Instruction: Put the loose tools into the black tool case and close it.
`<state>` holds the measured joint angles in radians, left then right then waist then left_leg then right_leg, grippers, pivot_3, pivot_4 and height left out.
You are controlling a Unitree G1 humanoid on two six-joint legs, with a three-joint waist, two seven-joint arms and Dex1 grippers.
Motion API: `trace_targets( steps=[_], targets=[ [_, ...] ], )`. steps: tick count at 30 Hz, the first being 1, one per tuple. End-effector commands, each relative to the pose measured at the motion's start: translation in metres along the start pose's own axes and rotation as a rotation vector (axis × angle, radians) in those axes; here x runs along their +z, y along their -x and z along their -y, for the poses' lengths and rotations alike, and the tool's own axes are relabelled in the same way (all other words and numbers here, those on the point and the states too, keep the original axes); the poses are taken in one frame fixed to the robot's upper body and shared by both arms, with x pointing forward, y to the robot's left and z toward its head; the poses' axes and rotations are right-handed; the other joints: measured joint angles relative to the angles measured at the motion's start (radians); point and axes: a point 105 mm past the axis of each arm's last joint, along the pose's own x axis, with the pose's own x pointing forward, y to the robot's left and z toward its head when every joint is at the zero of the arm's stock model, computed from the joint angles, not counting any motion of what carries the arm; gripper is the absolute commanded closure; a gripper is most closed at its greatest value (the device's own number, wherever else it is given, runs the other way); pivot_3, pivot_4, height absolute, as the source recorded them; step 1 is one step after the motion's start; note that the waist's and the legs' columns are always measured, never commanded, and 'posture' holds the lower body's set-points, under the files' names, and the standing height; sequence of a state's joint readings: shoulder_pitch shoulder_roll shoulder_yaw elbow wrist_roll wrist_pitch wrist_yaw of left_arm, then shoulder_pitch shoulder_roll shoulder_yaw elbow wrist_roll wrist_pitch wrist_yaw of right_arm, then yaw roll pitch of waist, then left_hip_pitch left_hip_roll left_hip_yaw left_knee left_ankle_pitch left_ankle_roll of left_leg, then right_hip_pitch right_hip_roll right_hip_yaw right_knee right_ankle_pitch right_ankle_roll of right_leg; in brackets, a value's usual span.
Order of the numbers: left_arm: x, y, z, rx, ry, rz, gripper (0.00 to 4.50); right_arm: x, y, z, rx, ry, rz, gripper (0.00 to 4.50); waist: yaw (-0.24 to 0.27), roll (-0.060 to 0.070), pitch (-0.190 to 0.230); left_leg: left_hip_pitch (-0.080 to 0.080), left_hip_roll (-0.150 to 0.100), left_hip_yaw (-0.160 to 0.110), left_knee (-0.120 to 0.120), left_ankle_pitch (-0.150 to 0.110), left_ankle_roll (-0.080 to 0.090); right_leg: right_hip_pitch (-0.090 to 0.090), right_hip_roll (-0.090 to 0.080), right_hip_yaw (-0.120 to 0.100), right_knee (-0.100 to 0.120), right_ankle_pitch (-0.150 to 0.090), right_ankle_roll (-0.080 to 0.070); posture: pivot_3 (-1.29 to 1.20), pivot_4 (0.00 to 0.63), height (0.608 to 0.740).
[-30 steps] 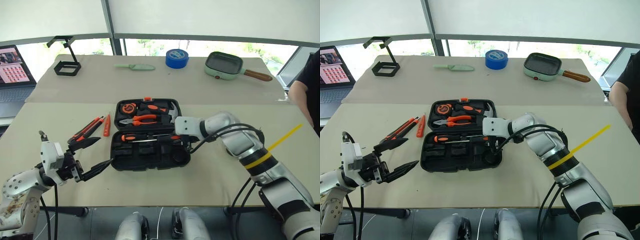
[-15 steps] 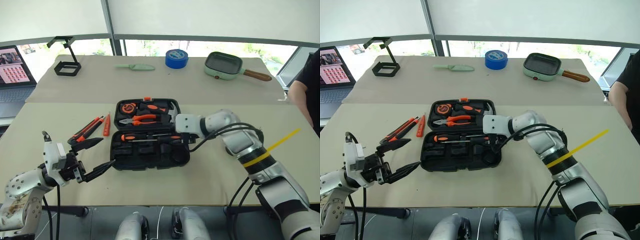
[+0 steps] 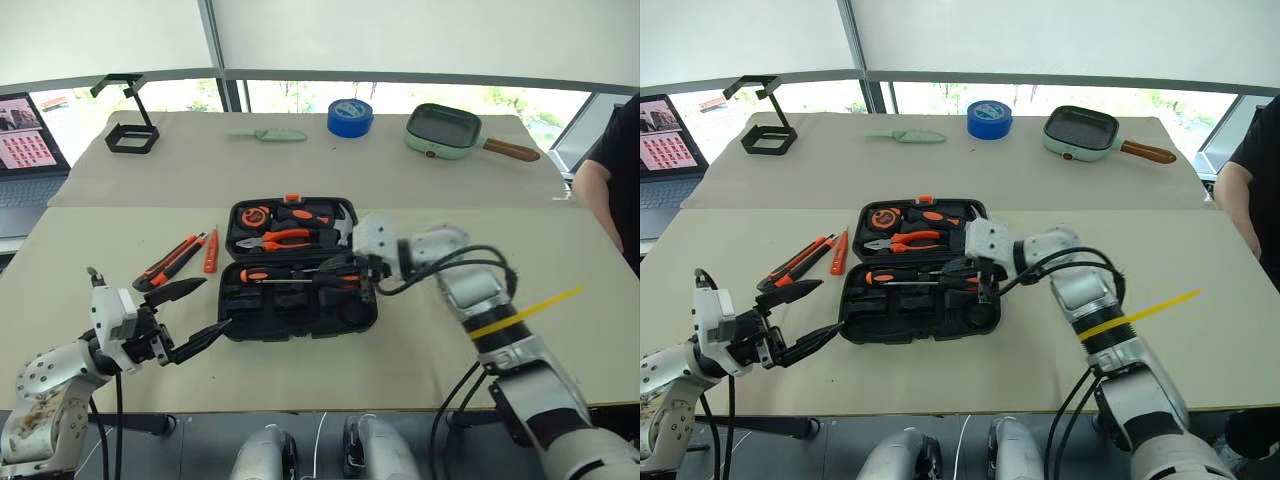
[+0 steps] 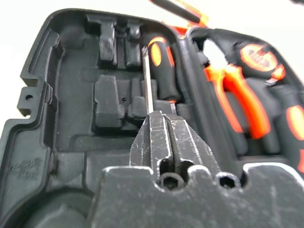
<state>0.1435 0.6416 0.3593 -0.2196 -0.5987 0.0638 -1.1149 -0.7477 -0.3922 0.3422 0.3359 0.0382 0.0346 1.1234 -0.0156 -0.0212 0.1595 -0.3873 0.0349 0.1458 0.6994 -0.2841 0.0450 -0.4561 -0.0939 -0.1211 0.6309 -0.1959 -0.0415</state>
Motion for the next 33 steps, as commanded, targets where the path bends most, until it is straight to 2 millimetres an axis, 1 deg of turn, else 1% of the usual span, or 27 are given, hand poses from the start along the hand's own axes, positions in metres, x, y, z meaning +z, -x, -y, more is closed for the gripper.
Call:
trace_targets(
  steps=[1, 4, 7, 11, 13, 14, 16, 18, 19, 22, 23, 24, 25, 26, 27, 28, 29, 30, 32, 33],
  targets=[
    [0.004, 0.001, -0.002, 0.011, -0.028, 0.014, 0.00, -0.010, -0.008, 0.001, -0.050, -0.048, -0.002, 4.45, 0.001, 0.000, 0.000, 0.000, 0.000, 0.000, 0.000, 0.000, 0.000, 0.000, 0.000, 0.000, 0.000, 0.000, 0.000, 0.00, 0.150, 0.740],
    [0.004, 0.001, -0.002, 0.016, -0.028, 0.013, 0.00, -0.012, -0.018, -0.007, -0.017, -0.042, -0.002, 4.45, -0.003, 0.000, 0.000, 0.001, 0.000, 0.000, 0.000, 0.000, 0.000, 0.001, 0.000, 0.000, 0.001, 0.000, 0.000, 0.00, 0.150, 0.740],
    [0.002, 0.001, -0.003, 0.026, -0.024, 0.003, 0.00, -0.015, -0.025, -0.010, -0.016, -0.069, -0.018, 4.45, -0.008, 0.000, 0.000, 0.003, 0.000, 0.001, -0.001, 0.000, -0.001, 0.001, 0.000, 0.001, 0.001, 0.000, 0.000, 0.00, 0.150, 0.740],
    [0.000, 0.002, -0.005, 0.044, -0.028, -0.005, 0.00, -0.030, -0.030, -0.014, -0.003, -0.107, -0.087, 4.45, -0.015, 0.000, 0.000, 0.005, 0.001, 0.001, -0.003, 0.002, -0.003, 0.002, 0.001, 0.002, 0.001, 0.000, 0.000, 0.00, 0.150, 0.740],
    [-0.001, 0.005, -0.009, 0.074, -0.034, -0.008, 0.00, -0.023, -0.026, -0.009, -0.033, -0.095, -0.054, 4.45, -0.017, 0.000, 0.000, 0.007, 0.001, 0.001, -0.004, 0.002, -0.004, 0.003, 0.001, 0.002, 0.002, 0.000, 0.000, 0.00, 0.150, 0.740],
    [-0.002, 0.009, -0.013, 0.110, -0.028, -0.010, 0.00, -0.008, -0.021, -0.004, -0.061, -0.095, 0.039, 4.45, -0.017, 0.000, 0.000, 0.008, 0.001, 0.001, -0.004, 0.002, -0.004, 0.004, 0.001, 0.002, 0.002, 0.000, 0.000, 0.00, 0.150, 0.740],
    [-0.006, 0.019, -0.020, 0.176, -0.012, -0.010, 0.00, 0.013, -0.007, 0.000, -0.085, -0.149, 0.187, 4.45, -0.015, 0.000, 0.000, 0.008, 0.002, 0.000, -0.004, 0.003, -0.005, 0.004, 0.001, 0.002, 0.001, -0.001, 0.001, 0.00, 0.150, 0.740],
    [-0.011, 0.035, -0.030, 0.285, 0.011, -0.019, 0.00, 0.021, 0.016, -0.002, -0.113, -0.163, 0.260, 3.90, -0.011, 0.000, 0.000, 0.006, 0.002, 0.000, -0.004, 0.003, -0.005, 0.003, 0.001, 0.003, 0.001, 0.000, -0.001, 0.00, 0.150, 0.740],
    [-0.013, 0.043, -0.033, 0.332, 0.023, -0.021, 0.00, 0.022, 0.027, -0.003, -0.136, -0.155, 0.275, 3.73, -0.008, 0.000, 0.000, 0.004, 0.002, 0.000, -0.004, 0.002, -0.004, 0.001, 0.000, 0.005, 0.001, 0.000, -0.001, 0.00, 0.150, 0.740],
    [-0.020, 0.067, -0.038, 0.452, 0.049, -0.049, 0.00, 0.024, 0.057, -0.008, -0.233, -0.144, 0.314, 2.69, 0.001, 0.000, 0.000, 0.002, 0.002, 0.000, -0.004, 0.001, -0.002, 0.000, 0.000, 0.005, 0.000, 0.001, -0.002, 0.00, 0.150, 0.740],
    [-0.023, 0.081, -0.040, 0.514, 0.052, -0.066, 0.00, 0.027, 0.070, -0.013, -0.268, -0.143, 0.357, 2.35, 0.002, 0.000, 0.000, 0.002, 0.002, 0.000, -0.004, 0.000, -0.001, 0.000, -0.001, 0.005, -0.001, 0.001, -0.002, 0.00, 0.150, 0.740],
    [-0.025, 0.091, -0.041, 0.555, 0.053, -0.077, 0.00, 0.029, 0.078, -0.017, -0.290, -0.141, 0.385, 2.03, 0.003, 0.000, 0.000, 0.001, 0.001, 0.000, -0.004, 0.000, 0.000, 0.000, -0.001, 0.004, -0.002, 0.001, -0.002, 0.00, 0.150, 0.740],
    [-0.030, 0.108, -0.043, 0.629, 0.067, -0.104, 0.00, 0.027, 0.092, -0.025, -0.326, -0.154, 0.430, 1.66, 0.003, 0.000, 0.000, 0.002, 0.001, 0.000, -0.004, -0.001, 0.000, 0.001, -0.001, 0.004, -0.002, 0.001, -0.001, 0.00, 0.150, 0.740],
    [-0.034, 0.120, -0.043, 0.677, 0.077, -0.122, 0.00, 0.026, 0.102, -0.031, -0.349, -0.163, 0.456, 1.33, 0.004, 0.000, 0.000, 0.002, 0.001, 0.000, -0.004, -0.001, 0.000, 0.001, -0.001, 0.004, -0.002, 0.000, -0.001, 0.00, 0.150, 0.740],
    [-0.039, 0.134, -0.043, 0.735, 0.099, -0.151, 0.00, 0.020, 0.115, -0.037, -0.403, -0.161, 0.470, 1.03, 0.006, 0.000, 0.000, 0.001, 0.001, -0.001, -0.004, -0.001, 0.000, 0.001, -0.001, 0.004, -0.003, 0.000, -0.001, 0.00, 0.150, 0.740],
    [-0.042, 0.144, -0.042, 0.772, 0.114, -0.170, 0.00, 0.017, 0.124, -0.042, -0.440, -0.158, 0.475, 1.03, 0.006, 0.000, 0.000, 0.002, 0.002, -0.001, -0.004, -0.001, 0.001, 0.001, -0.001, 0.004, -0.003, -0.001, 0.001, 0.00, 0.150, 0.740],
    [-0.044, 0.151, -0.042, 0.799, 0.121, -0.185, 0.00, 0.008, 0.132, -0.049, -0.459, -0.156, 0.430, 1.03, 0.007, 0.000, 0.000, 0.002, 0.001, -0.001, -0.004, -0.002, 0.001, 0.001, -0.001, 0.004, -0.003, -0.003, 0.004, 0.00, 0.150, 0.740],
    [-0.043, 0.154, -0.043, 0.812, 0.131, -0.184, 0.00, 0.000, 0.142, -0.058, -0.472, -0.170, 0.410, 1.03, 0.007, 0.000, 0.000, 0.002, 0.001, -0.001, -0.004, -0.003, 0.003, 0.001, -0.001, 0.004, -0.004, -0.003, 0.005, 0.00, 0.150, 0.740],
    [-0.043, 0.151, -0.048, 0.827, 0.165, -0.195, 0.00, -0.011, 0.154, -0.068, -0.512, -0.191, 0.367, 1.03, 0.017, 0.000, 0.000, 0.002, 0.001, 0.000, -0.004, -0.006, 0.007, 0.002, -0.002, 0.004, -0.004, -0.004, 0.007, 0.00, 0.150, 0.740],
    [-0.044, 0.149, -0.050, 0.832, 0.182, -0.200, 0.00, -0.014, 0.157, -0.071, -0.526, -0.192, 0.361, 0.58, 0.021, 0.000, 0.000, 0.003, 0.001, 0.000, -0.003, -0.007, 0.010, 0.002, -0.003, 0.003, -0.004, -0.003, 0.007, 0.00, 0.150, 0.740]
  ],
)
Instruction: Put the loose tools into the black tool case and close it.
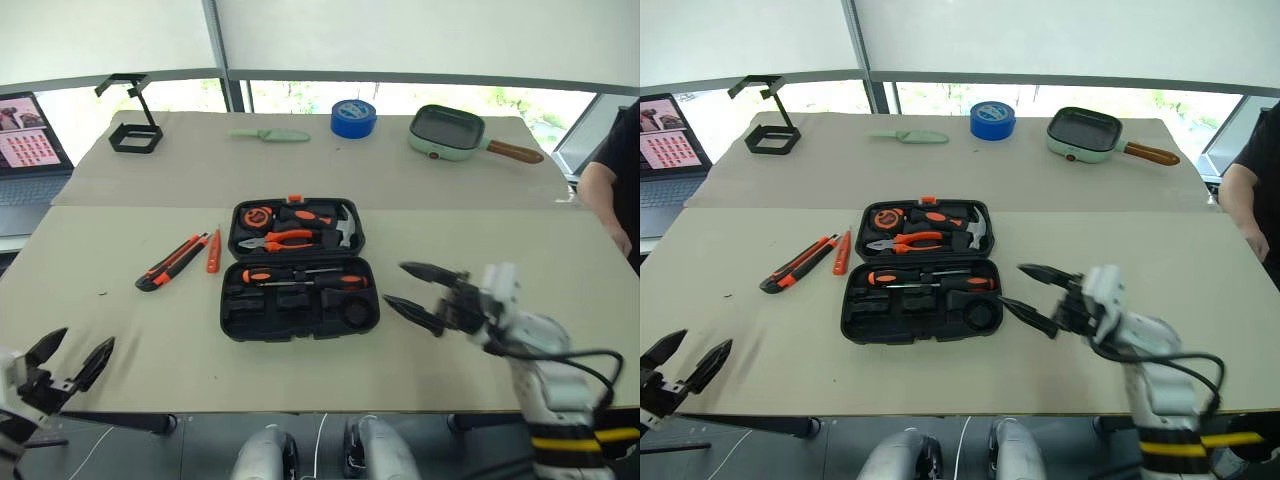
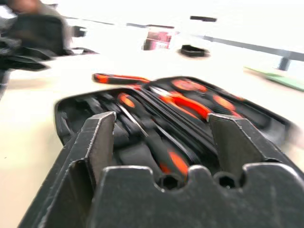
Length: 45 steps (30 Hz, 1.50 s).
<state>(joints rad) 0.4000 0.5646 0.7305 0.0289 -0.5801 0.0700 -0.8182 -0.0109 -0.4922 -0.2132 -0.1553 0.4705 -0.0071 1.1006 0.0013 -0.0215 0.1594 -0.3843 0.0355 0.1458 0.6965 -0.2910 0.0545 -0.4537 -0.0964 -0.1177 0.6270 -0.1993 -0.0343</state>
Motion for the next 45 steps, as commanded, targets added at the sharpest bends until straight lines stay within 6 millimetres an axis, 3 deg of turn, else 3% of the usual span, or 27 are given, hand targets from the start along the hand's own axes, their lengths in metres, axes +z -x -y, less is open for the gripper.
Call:
trace_targets(
  steps=[1, 2, 10, 13, 16, 24, 27, 36, 45],
  targets=[
    [0.015, -0.012, -0.002, 0.014, 0.024, 0.009, 0.00, 0.015, 0.013, 0.000, -0.033, 0.089, 0.043, 0.34, 0.006, 0.000, 0.000, 0.001, 0.000, 0.000, 0.000, 0.000, -0.001, 0.001, 0.000, 0.000, 0.000, 0.000, 0.000, 0.00, 0.150, 0.740],
    [0.019, -0.018, 0.003, -0.005, 0.033, 0.008, 0.00, 0.013, 0.015, -0.003, -0.030, 0.098, 0.033, 0.06, 0.008, 0.000, 0.000, 0.003, 0.000, 0.000, 0.000, -0.003, -0.006, 0.002, 0.000, 0.000, 0.000, 0.000, 0.000, 0.00, 0.150, 0.740],
    [0.062, -0.088, 0.042, -0.017, 0.075, -0.044, 0.00, 0.028, -0.001, -0.007, -0.020, 0.153, 0.085, 0.06, 0.011, -0.001, 0.000, 0.004, 0.001, -0.002, -0.001, 0.004, -0.006, 0.002, 0.002, 0.006, 0.003, 0.001, 0.000, 0.00, 0.150, 0.740],
    [0.071, -0.107, 0.061, -0.028, 0.138, -0.064, 0.72, 0.037, -0.007, -0.007, -0.008, 0.169, 0.109, 0.00, 0.007, -0.001, 0.000, 0.004, 0.000, 0.000, -0.001, 0.008, -0.011, 0.002, 0.003, 0.008, 0.003, 0.002, -0.002, 0.00, 0.150, 0.740],
    [0.073, -0.131, 0.081, -0.018, 0.158, -0.107, 1.82, 0.051, -0.014, -0.005, 0.008, 0.191, 0.141, 0.00, 0.007, -0.001, 0.000, 0.005, 0.000, 0.001, -0.001, 0.007, -0.010, 0.002, 0.003, 0.010, 0.003, 0.003, -0.005, 0.00, 0.150, 0.740],
    [0.057, -0.169, 0.116, 0.030, 0.149, -0.238, 1.82, 0.062, -0.024, -0.008, 0.044, 0.198, 0.154, 0.00, 0.009, -0.004, 0.001, 0.008, -0.002, 0.002, -0.002, 0.007, -0.011, 0.005, 0.005, 0.011, 0.003, 0.004, -0.005, 0.00, 0.150, 0.740],
    [0.049, -0.180, 0.119, 0.068, 0.163, -0.267, 1.82, 0.063, -0.026, -0.009, 0.048, 0.194, 0.155, 0.00, 0.011, -0.004, 0.001, 0.008, -0.003, 0.002, -0.001, 0.007, -0.010, 0.006, 0.005, 0.011, 0.003, 0.005, -0.006, 0.00, 0.150, 0.740],
    [0.054, -0.215, 0.137, 0.092, 0.233, -0.247, 1.82, 0.072, -0.033, -0.013, 0.063, 0.188, 0.171, 0.00, 0.012, -0.005, 0.001, 0.013, -0.003, 0.001, -0.001, 0.007, -0.010, 0.012, 0.004, 0.010, 0.002, 0.003, -0.003, 0.00, 0.150, 0.740],
    [0.047, -0.231, 0.136, 0.143, 0.229, -0.324, 1.82, 0.080, -0.040, -0.014, 0.072, 0.189, 0.198, 0.00, 0.014, -0.005, 0.001, 0.015, -0.003, 0.001, -0.001, 0.006, -0.009, 0.013, 0.004, 0.009, 0.002, 0.002, -0.002, 0.00, 0.150, 0.740]
  ],
)
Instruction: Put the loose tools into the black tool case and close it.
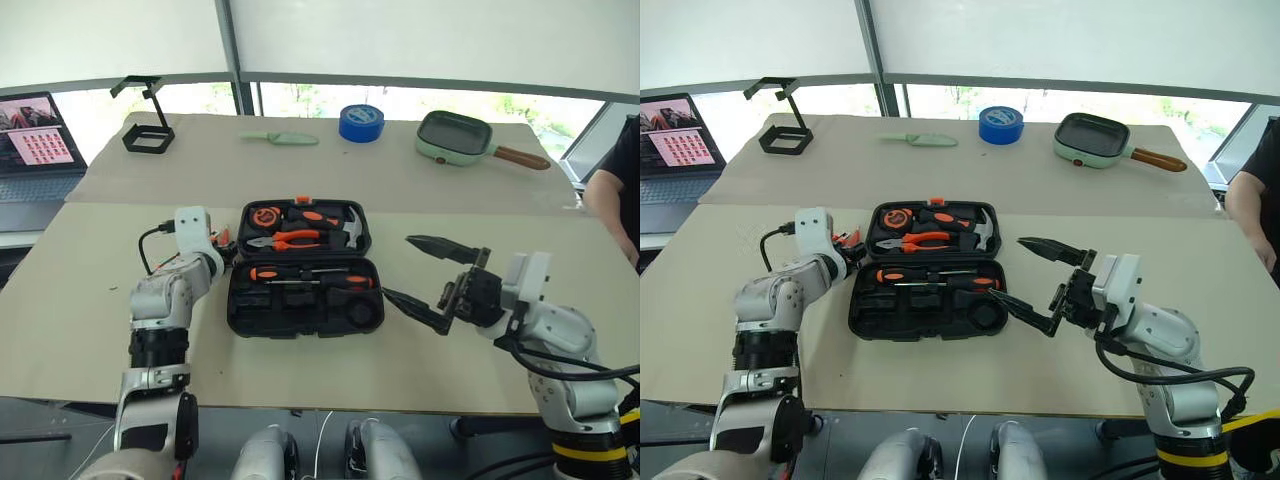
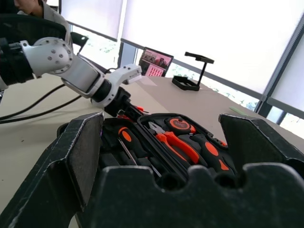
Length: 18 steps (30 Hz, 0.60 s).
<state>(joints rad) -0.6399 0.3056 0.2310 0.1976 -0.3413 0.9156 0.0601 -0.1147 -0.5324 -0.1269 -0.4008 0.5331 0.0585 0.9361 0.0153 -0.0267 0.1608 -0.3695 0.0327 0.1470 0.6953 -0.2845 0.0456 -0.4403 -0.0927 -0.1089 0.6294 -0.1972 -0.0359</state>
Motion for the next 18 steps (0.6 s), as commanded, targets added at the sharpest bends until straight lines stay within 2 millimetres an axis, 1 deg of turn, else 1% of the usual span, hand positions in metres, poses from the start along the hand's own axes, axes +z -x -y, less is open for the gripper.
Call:
trace_targets(
  steps=[1, 4, 6, 7, 8, 12, 15, 18],
  targets=[
    [-0.001, -0.004, 0.005, -0.013, 0.013, -0.015, 1.82, 0.015, -0.005, 0.001, 0.006, 0.038, 0.047, 0.00, 0.001, 0.000, 0.000, 0.000, 0.000, 0.000, 0.000, 0.000, 0.000, 0.000, 0.000, 0.000, 0.000, 0.000, 0.000, 0.00, 0.150, 0.740],
    [-0.007, -0.008, 0.009, -0.025, 0.007, -0.060, 1.82, 0.016, -0.007, 0.001, 0.007, 0.037, 0.056, 0.00, 0.005, 0.000, 0.000, 0.001, 0.000, 0.000, 0.000, 0.000, 0.000, 0.000, -0.001, 0.000, 0.001, 0.000, 0.000, 0.00, 0.150, 0.740],
    [-0.008, -0.010, 0.009, -0.020, 0.003, -0.068, 1.82, 0.017, -0.009, 0.000, 0.013, 0.038, 0.060, 0.00, 0.008, 0.000, 0.000, 0.001, 0.000, 0.000, 0.000, 0.000, 0.000, 0.001, -0.001, -0.001, 0.001, 0.000, 0.001, 0.00, 0.150, 0.740],
    [-0.007, -0.010, 0.008, -0.019, 0.004, -0.070, 2.32, 0.018, -0.010, 0.000, 0.016, 0.040, 0.062, 0.00, 0.009, 0.000, 0.000, 0.001, 0.000, 0.000, 0.000, 0.000, 0.000, 0.001, -0.001, -0.001, 0.001, 0.000, 0.001, 0.00, 0.150, 0.740],
    [-0.007, -0.010, 0.008, -0.019, 0.006, -0.070, 2.51, 0.019, -0.010, 0.000, 0.017, 0.041, 0.063, 0.00, 0.009, 0.000, 0.000, 0.001, 0.000, 0.000, 0.000, 0.000, 0.000, 0.001, -0.001, -0.001, 0.000, 0.000, 0.001, 0.00, 0.150, 0.740],
    [-0.009, -0.007, 0.001, -0.011, -0.004, -0.080, 4.03, 0.022, -0.012, 0.002, 0.031, 0.057, 0.063, 0.00, 0.010, 0.000, 0.000, 0.001, 0.000, 0.000, 0.000, 0.000, 0.000, 0.001, -0.002, -0.001, 0.000, 0.000, 0.001, 0.00, 0.150, 0.740],
    [-0.008, -0.001, -0.003, -0.015, -0.030, -0.074, 4.06, 0.024, -0.011, 0.004, 0.047, 0.071, 0.056, 0.00, 0.008, 0.000, 0.000, 0.001, 0.000, 0.000, 0.000, 0.000, 0.000, 0.001, -0.002, -0.001, 0.000, 0.000, 0.001, 0.00, 0.150, 0.740],
    [0.010, 0.008, -0.005, -0.048, -0.044, 0.022, 4.06, 0.025, -0.009, 0.006, 0.061, 0.076, 0.051, 0.00, 0.005, 0.000, 0.000, 0.001, 0.000, 0.000, 0.000, 0.000, 0.000, 0.001, -0.003, 0.000, 0.000, 0.000, 0.000, 0.00, 0.150, 0.740]
  ],
)
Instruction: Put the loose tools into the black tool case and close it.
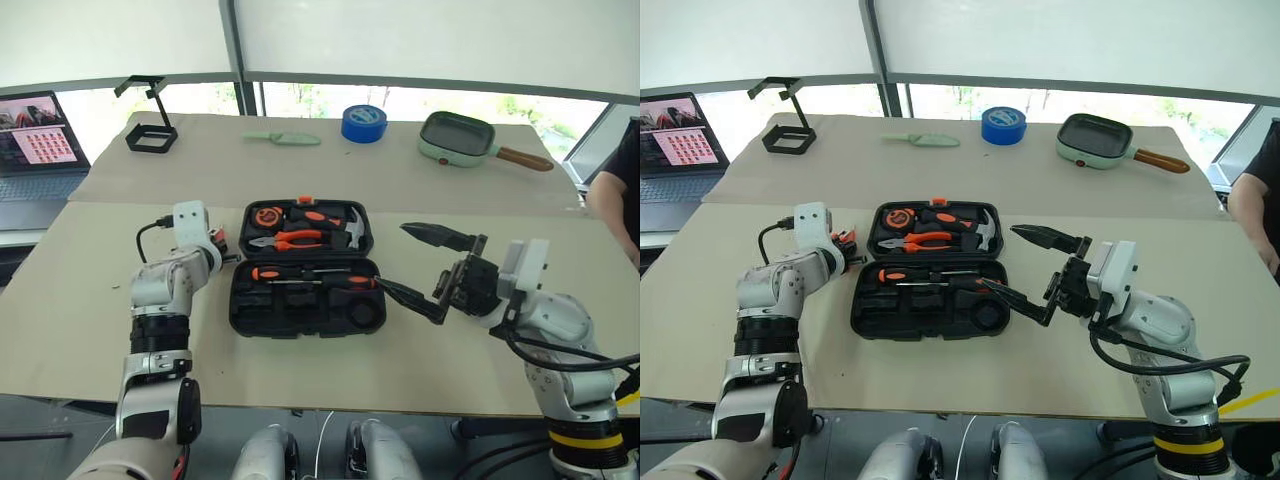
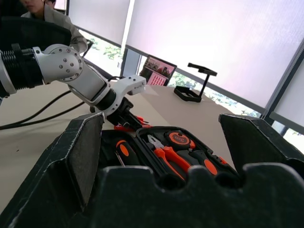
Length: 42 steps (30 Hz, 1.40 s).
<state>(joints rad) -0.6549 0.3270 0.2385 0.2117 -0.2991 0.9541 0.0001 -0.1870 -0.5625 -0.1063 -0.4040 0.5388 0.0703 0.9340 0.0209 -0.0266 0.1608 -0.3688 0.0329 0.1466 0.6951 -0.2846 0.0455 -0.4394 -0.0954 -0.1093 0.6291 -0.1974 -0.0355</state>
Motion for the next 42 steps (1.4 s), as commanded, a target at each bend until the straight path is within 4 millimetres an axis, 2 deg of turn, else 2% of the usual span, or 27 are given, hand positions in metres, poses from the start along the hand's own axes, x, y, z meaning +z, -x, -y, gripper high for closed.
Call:
trace_targets(
  steps=[1, 5, 7, 9, 11, 13, 15, 18, 19, 22, 25, 28, 33, 42],
  targets=[
    [0.019, 0.012, 0.002, -0.069, -0.029, 0.112, 4.06, 0.014, 0.002, 0.003, 0.018, 0.027, 0.036, 0.00, -0.002, 0.000, 0.000, 0.000, 0.000, 0.000, 0.000, 0.000, 0.000, 0.000, 0.000, 0.000, 0.000, 0.000, -0.001, 0.00, 0.150, 0.740],
    [0.050, 0.043, 0.022, -0.321, -0.028, 0.282, 4.06, 0.022, 0.001, 0.007, 0.002, 0.008, 0.066, 0.00, -0.007, -0.003, 0.002, -0.001, 0.000, 0.000, 0.000, 0.000, 0.000, -0.001, 0.000, -0.001, 0.000, 0.001, -0.002, 0.00, 0.150, 0.740],
    [0.058, 0.054, 0.023, -0.383, -0.062, 0.319, 4.06, 0.027, 0.000, 0.008, -0.008, 0.001, 0.078, 0.00, -0.008, -0.003, 0.002, -0.002, 0.001, 0.000, 0.000, 0.000, 0.000, -0.001, -0.001, -0.001, 0.000, 0.001, -0.002, 0.00, 0.150, 0.740],
    [0.065, 0.070, 0.024, -0.520, -0.148, 0.313, 4.06, 0.033, -0.003, 0.007, 0.010, 0.000, 0.073, 0.00, -0.009, -0.003, 0.002, -0.001, 0.001, 0.000, 0.000, 0.000, 0.000, -0.001, -0.001, -0.001, 0.000, 0.001, -0.002, 0.00, 0.150, 0.740],
    [0.069, 0.089, 0.032, -0.706, -0.309, 0.299, 4.06, 0.039, -0.003, 0.004, 0.054, 0.023, 0.027, 0.00, -0.013, -0.003, 0.002, -0.002, 0.001, 0.000, -0.001, 0.000, -0.001, -0.003, 0.001, 0.000, 0.000, 0.000, -0.001, 0.00, 0.150, 0.740],
    [0.063, 0.103, 0.040, -0.850, -0.463, 0.278, 4.06, 0.043, -0.002, 0.004, 0.077, 0.047, -0.009, 0.00, -0.012, -0.002, 0.003, -0.003, 0.001, 0.000, -0.001, 0.000, -0.002, -0.004, 0.002, 0.000, 0.000, -0.001, -0.001, 0.00, 0.150, 0.740],
    [0.055, 0.115, 0.051, -1.011, -0.656, 0.298, 4.06, 0.044, -0.001, 0.005, 0.077, -0.004, -0.032, 0.00, -0.009, -0.002, 0.003, -0.004, 0.001, 0.000, -0.001, 0.000, -0.002, -0.006, 0.002, -0.001, 0.000, -0.001, -0.001, 0.00, 0.150, 0.740],
    [0.043, 0.113, 0.058, -1.097, -0.889, 0.311, 4.06, 0.037, -0.002, -0.003, 0.131, -0.072, -0.098, 0.00, 0.004, -0.002, 0.003, -0.005, 0.000, 0.000, -0.001, -0.001, -0.001, -0.005, -0.001, -0.002, -0.002, -0.001, -0.001, 0.00, 0.150, 0.740],
    [0.032, 0.116, 0.064, -1.193, -0.967, 0.295, 4.06, 0.033, -0.002, -0.006, 0.150, -0.086, -0.123, 0.00, 0.005, -0.002, 0.003, -0.005, 0.000, 0.000, 0.000, -0.001, 0.000, -0.005, -0.001, -0.002, -0.003, -0.001, -0.001, 0.00, 0.150, 0.740],
    [0.004, 0.107, 0.071, -1.273, -1.143, 0.198, 4.06, 0.014, 0.002, -0.017, 0.218, -0.079, -0.211, 0.00, 0.005, -0.002, 0.003, -0.010, 0.000, 0.000, 0.001, -0.002, 0.002, -0.008, 0.000, -0.002, -0.003, 0.000, -0.002, 0.00, 0.150, 0.740],
    [-0.003, 0.097, 0.080, -1.287, -1.116, 0.136, 4.06, 0.011, 0.002, -0.016, 0.195, -0.098, -0.199, 0.00, 0.005, -0.002, 0.003, -0.018, 0.000, 0.000, 0.004, -0.002, 0.003, -0.014, 0.005, -0.004, -0.002, 0.001, -0.004, 0.00, 0.150, 0.740],
    [-0.007, 0.095, 0.080, -1.311, -1.148, 0.089, 4.06, 0.011, 0.004, -0.016, 0.172, -0.110, -0.179, 0.00, 0.003, -0.002, 0.003, -0.024, 0.000, 0.000, 0.011, -0.001, 0.004, -0.018, 0.007, -0.008, 0.001, 0.003, -0.005, 0.00, 0.150, 0.740],
    [-0.010, 0.078, 0.078, -1.201, -1.176, 0.026, 4.06, 0.007, 0.009, -0.024, 0.163, -0.143, -0.176, 0.00, 0.001, -0.002, 0.003, -0.024, 0.000, 0.000, 0.014, -0.003, 0.007, -0.017, 0.006, -0.011, 0.000, 0.000, 0.003, 0.00, 0.150, 0.740],
    [-0.020, 0.070, 0.082, -1.146, -1.165, -0.062, 4.06, 0.004, 0.012, -0.032, 0.166, -0.164, -0.175, 0.00, 0.000, -0.002, 0.003, -0.026, 0.000, -0.001, 0.017, -0.004, 0.009, -0.017, 0.005, -0.010, 0.001, 0.001, 0.005, 0.00, 0.150, 0.740]
  ],
)
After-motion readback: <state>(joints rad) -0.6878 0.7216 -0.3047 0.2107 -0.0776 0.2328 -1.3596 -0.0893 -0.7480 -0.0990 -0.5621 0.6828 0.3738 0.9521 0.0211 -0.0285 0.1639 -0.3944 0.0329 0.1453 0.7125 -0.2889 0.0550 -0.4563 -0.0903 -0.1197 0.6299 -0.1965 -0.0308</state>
